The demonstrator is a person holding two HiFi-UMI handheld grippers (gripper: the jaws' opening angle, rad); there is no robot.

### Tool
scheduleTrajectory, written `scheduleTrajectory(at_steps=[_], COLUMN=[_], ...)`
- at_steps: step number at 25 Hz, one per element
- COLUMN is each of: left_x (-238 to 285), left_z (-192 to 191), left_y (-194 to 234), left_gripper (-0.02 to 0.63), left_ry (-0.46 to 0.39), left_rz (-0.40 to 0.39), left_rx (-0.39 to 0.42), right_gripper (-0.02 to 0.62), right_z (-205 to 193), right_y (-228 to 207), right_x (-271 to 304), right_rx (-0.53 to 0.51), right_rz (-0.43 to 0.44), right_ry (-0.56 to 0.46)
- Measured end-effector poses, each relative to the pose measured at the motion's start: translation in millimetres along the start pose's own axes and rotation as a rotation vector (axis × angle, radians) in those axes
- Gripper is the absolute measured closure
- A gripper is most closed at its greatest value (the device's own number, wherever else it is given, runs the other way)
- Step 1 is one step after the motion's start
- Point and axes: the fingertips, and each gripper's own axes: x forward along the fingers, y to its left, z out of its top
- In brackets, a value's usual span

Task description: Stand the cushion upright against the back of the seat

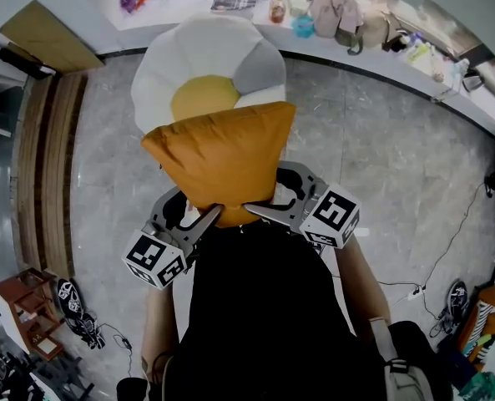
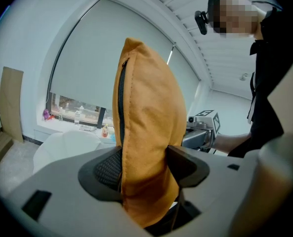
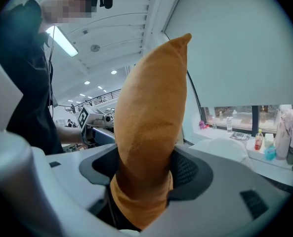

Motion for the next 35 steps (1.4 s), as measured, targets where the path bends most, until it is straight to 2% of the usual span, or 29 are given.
scheduleTrajectory(at_steps=[6,12,18,25,35], left_x=[6,17,28,32,22], left_z=[-11,-13,0,21,48], left_y=[0,5,24,66,145], left_gripper=[0.31,0.31,0.31,0.311,0.311], left_ry=[0.036,0.056,0.047,0.055,0.062], left_rz=[-0.007,-0.052,-0.112,-0.152,-0.165], left_rx=[-0.019,-0.015,-0.018,0.036,0.105], right_gripper=[0.281,0.281,0.281,0.279,0.279], right_z=[-12,-18,-6,11,34], right_y=[-3,-12,-29,-52,-83], right_x=[-2,-2,7,41,114], right_rx=[0.032,0.055,0.073,0.083,0.067], right_rz=[0.008,-0.032,-0.077,-0.099,-0.095], right_ry=[0.017,0.028,0.029,0.06,0.173])
